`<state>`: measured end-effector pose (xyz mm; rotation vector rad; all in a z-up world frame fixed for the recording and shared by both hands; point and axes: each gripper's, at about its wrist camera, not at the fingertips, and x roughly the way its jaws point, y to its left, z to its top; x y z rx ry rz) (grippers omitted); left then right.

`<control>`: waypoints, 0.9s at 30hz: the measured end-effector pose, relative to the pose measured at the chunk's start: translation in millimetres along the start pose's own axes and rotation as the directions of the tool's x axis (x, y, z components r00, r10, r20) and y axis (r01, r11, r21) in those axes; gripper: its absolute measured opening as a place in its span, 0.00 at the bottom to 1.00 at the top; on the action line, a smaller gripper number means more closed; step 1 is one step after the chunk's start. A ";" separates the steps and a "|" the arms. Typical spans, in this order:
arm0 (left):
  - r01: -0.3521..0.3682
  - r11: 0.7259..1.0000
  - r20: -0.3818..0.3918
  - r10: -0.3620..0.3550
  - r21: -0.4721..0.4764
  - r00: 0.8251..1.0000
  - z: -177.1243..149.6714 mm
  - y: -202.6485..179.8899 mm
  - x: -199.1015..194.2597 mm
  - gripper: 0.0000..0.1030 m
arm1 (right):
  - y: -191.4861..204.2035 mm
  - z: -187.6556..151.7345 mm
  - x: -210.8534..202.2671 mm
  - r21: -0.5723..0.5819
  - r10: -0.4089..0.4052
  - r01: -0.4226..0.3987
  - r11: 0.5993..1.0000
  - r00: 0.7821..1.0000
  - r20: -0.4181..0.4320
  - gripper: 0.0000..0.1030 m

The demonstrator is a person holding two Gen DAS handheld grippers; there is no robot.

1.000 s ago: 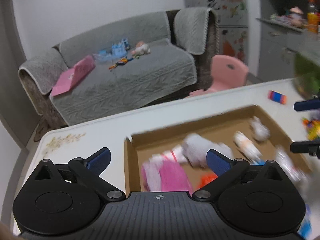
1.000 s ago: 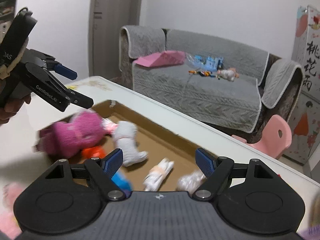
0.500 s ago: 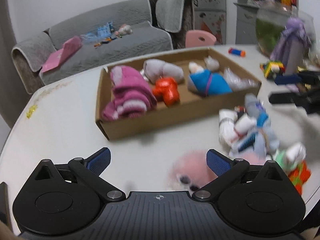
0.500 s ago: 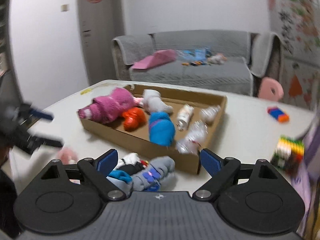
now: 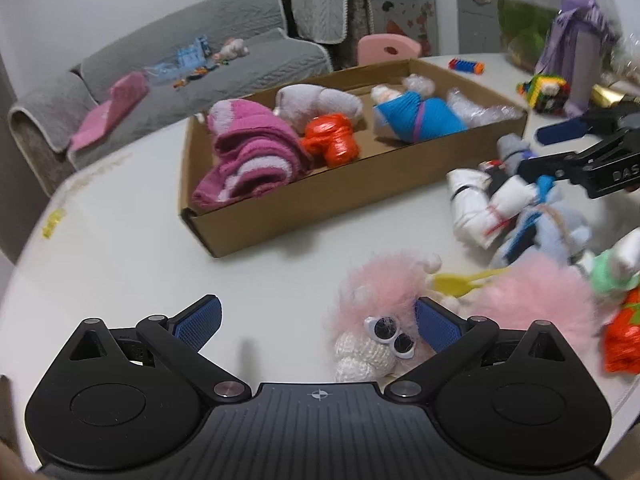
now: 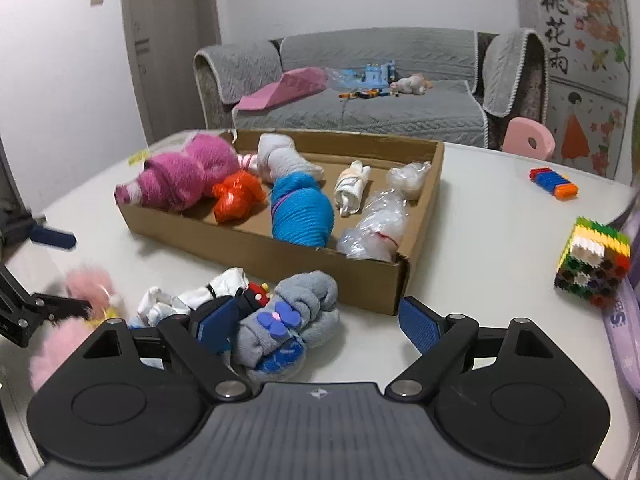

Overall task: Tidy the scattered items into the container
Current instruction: 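Grasp the pink fluffy keychain with the left gripper while the right grasps the grey-blue sock ball, then carry the keychain and sock ball into the box and open both grippers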

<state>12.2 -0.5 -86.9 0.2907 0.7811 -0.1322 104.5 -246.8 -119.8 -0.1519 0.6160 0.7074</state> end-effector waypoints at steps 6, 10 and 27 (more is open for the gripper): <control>-0.044 0.999 0.004 0.044 -0.029 0.999 -1.2 9.2 -2.6 1.00 | 3.1 -15.9 -11.3 -0.056 -0.109 0.107 0.993 0.994 -0.029 0.83; -0.034 0.999 0.018 0.034 -0.009 0.999 -1.9 5.5 -3.7 0.99 | 1.2 -16.6 -13.8 -0.038 -0.088 0.087 0.995 0.996 -0.025 0.82; 0.096 0.991 -0.021 -0.099 -0.091 0.995 -0.2 10.3 7.5 0.39 | -9.7 -12.4 -10.5 0.089 0.016 -0.012 0.996 0.998 -0.053 0.34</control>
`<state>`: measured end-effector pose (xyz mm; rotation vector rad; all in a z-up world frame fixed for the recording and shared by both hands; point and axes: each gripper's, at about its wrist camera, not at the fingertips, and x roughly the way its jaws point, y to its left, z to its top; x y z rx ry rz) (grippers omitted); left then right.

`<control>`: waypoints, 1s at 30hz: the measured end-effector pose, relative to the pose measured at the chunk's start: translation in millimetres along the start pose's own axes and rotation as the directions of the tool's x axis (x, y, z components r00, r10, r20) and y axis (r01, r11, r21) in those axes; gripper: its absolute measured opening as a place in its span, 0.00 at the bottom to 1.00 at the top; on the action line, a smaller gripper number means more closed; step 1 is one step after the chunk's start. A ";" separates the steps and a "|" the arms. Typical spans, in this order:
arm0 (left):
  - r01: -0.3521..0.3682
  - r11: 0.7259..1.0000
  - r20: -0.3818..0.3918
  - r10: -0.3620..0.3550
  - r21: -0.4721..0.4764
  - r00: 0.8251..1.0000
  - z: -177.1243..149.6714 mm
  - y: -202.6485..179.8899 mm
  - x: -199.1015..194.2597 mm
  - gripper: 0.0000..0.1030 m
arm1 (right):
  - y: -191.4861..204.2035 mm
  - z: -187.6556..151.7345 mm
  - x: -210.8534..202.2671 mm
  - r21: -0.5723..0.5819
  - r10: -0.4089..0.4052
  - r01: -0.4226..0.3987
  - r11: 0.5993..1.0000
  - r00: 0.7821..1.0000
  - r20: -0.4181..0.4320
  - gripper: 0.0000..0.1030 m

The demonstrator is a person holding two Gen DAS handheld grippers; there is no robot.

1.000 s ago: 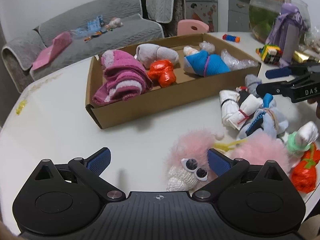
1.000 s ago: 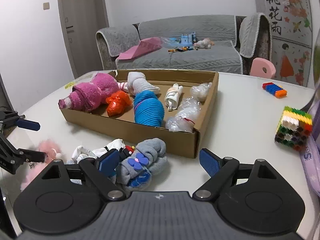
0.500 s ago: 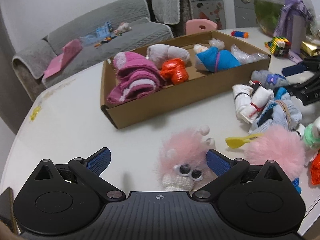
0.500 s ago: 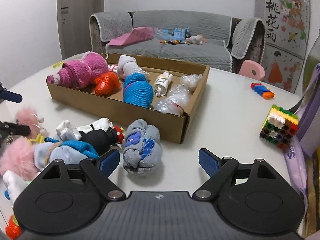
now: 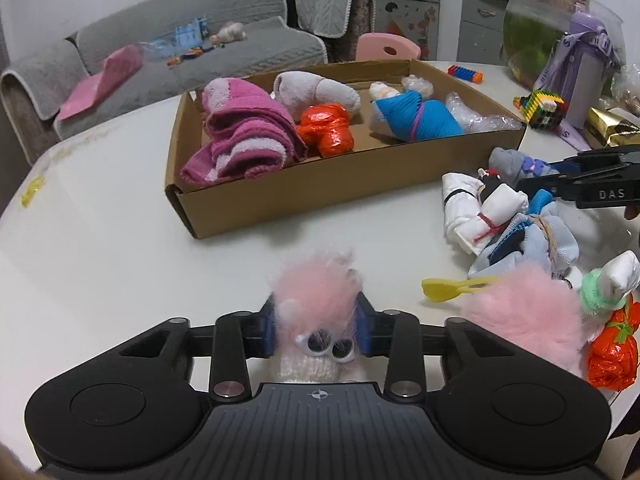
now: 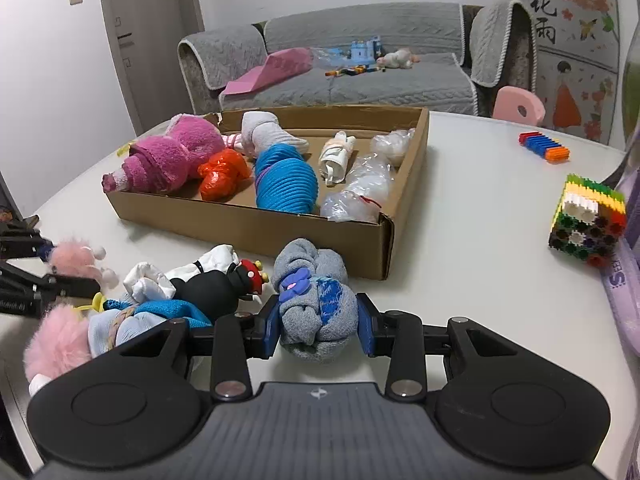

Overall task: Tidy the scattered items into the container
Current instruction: 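Carry the keychain and sock ball into the box and open both grippers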

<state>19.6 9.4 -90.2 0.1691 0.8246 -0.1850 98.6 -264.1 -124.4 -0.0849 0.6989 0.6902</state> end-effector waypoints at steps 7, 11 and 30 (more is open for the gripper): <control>-0.028 0.999 0.020 0.029 -0.046 0.999 3.2 7.2 -19.4 0.35 | -7.3 1.3 -18.3 0.024 0.009 -0.011 1.000 0.998 0.060 0.34; -0.050 0.998 0.064 0.052 -0.045 0.997 14.1 9.1 -48.1 0.35 | -11.6 5.4 -31.7 0.038 -0.002 -0.002 0.999 0.995 0.104 0.34; -0.009 0.999 0.251 0.017 -0.031 0.968 161.2 11.8 -93.8 0.35 | -14.2 102.9 -69.6 -0.063 -0.012 0.030 0.998 0.962 0.272 0.34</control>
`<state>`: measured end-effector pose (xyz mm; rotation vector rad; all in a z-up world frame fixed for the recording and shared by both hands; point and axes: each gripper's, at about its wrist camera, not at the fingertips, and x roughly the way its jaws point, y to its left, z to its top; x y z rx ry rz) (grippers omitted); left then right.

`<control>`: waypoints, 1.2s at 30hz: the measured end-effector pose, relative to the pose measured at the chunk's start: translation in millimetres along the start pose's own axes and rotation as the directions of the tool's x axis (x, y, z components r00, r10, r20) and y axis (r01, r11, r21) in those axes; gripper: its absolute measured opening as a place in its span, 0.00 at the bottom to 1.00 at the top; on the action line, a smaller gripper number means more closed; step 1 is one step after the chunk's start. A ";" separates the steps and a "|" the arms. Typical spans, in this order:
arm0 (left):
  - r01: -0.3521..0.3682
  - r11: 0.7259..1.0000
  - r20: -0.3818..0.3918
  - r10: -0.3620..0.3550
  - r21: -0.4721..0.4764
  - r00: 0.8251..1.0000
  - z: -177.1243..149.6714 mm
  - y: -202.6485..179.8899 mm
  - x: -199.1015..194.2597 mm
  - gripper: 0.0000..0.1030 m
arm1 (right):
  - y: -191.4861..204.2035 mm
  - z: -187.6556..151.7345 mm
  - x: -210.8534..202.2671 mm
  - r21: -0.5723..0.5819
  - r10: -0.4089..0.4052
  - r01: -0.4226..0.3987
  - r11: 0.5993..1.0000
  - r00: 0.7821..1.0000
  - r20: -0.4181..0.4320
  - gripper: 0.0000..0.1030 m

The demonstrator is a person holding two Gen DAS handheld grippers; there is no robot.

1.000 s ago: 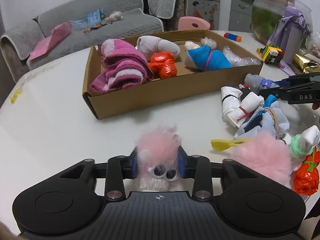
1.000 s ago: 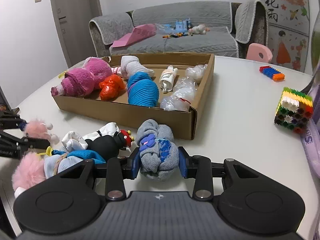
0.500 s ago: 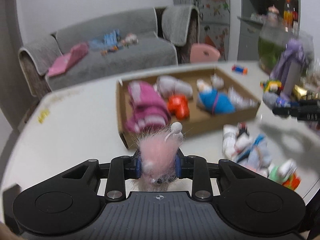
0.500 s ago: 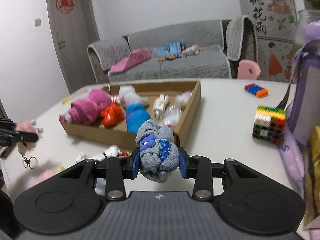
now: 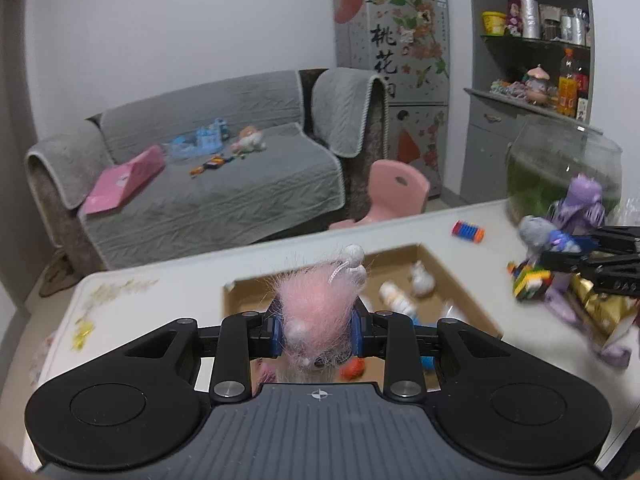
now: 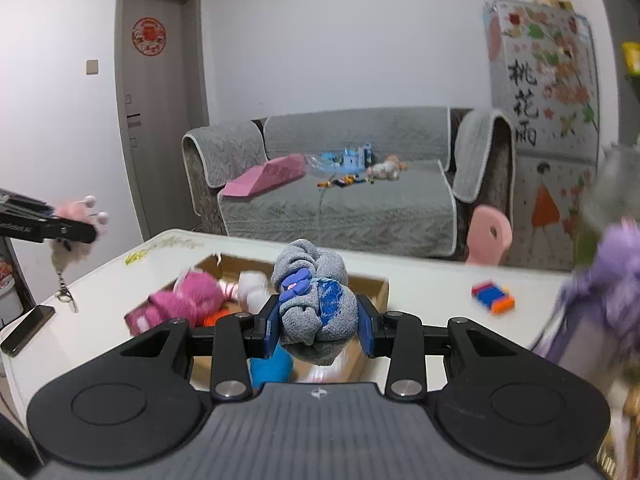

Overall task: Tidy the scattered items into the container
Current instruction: 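Carry the keychain and sock ball into the box and open both grippers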

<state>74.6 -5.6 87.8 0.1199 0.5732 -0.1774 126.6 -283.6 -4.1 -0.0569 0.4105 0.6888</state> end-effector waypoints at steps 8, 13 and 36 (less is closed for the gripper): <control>-0.001 1.000 -0.043 0.002 0.026 0.999 41.8 -18.5 64.7 0.36 | -4.4 37.0 51.2 -0.051 0.025 -0.026 0.998 0.999 -0.030 0.34; 0.006 1.000 -0.104 -0.007 -0.004 0.995 44.8 -16.6 109.1 0.36 | -9.0 41.8 86.9 -0.073 0.021 -0.027 0.997 0.997 -0.077 0.34; 0.004 0.998 -0.258 -0.021 -0.066 0.966 6.7 -6.9 190.5 0.36 | -18.1 12.2 163.3 -0.093 -0.025 0.000 0.996 0.962 -0.272 0.34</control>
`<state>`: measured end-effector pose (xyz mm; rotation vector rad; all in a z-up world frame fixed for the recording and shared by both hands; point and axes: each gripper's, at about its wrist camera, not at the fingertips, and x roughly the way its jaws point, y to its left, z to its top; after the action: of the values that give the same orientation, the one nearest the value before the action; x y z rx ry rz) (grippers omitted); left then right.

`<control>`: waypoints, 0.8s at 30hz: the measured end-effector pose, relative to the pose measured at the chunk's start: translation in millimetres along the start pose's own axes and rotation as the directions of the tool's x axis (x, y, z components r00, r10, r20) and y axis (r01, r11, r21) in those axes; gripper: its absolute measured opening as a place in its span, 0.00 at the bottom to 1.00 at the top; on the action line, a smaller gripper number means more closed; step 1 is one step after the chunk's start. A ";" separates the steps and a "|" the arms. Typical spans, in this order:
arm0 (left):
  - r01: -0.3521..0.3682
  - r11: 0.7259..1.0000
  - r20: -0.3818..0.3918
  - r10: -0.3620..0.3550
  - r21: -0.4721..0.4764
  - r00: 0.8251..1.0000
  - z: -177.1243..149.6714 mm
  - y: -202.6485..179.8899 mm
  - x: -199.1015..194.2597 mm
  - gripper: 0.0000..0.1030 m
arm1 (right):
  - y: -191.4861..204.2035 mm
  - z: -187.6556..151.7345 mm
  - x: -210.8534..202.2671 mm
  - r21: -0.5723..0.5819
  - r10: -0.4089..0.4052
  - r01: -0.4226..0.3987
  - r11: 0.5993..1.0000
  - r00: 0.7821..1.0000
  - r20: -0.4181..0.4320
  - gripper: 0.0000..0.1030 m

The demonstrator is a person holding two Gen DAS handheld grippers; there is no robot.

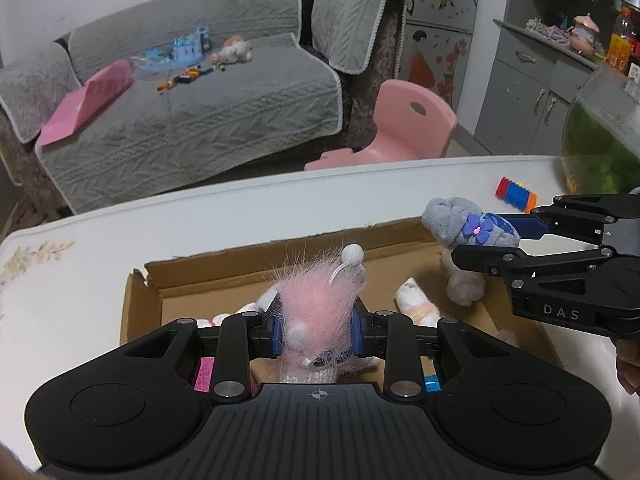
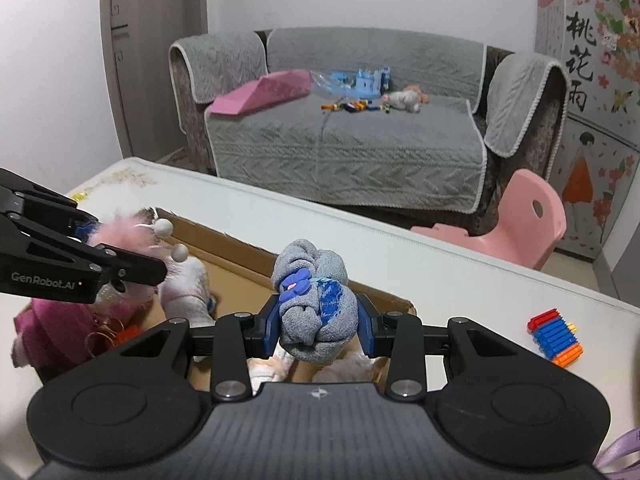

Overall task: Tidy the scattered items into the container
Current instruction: 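Carry the keychain and sock ball into the box and open both grippers, then grasp the orange bundle with green ribbon with the right gripper while the left moves to the pink pompom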

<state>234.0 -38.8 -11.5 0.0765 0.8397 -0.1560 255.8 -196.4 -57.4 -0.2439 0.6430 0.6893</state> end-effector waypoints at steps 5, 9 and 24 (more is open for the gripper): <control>-0.002 1.000 -0.015 0.002 -0.005 1.000 -2.6 -0.4 7.7 0.37 | 0.5 -1.2 7.2 -0.008 -0.007 0.006 1.000 1.000 -0.025 0.34; -0.005 1.000 -0.020 0.005 -0.008 1.000 -3.5 0.8 9.9 0.37 | 1.0 -1.6 10.8 -0.021 -0.008 0.007 1.000 0.999 -0.039 0.34; -0.041 0.999 0.026 0.040 0.028 0.999 -19.3 -8.7 -17.4 0.78 | 1.4 3.3 -24.4 -0.044 -0.028 0.029 0.999 0.999 0.023 0.63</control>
<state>206.9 -43.1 -11.5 0.1181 0.8103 -0.1309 242.0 -206.5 -39.6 -0.2851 0.6024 0.6786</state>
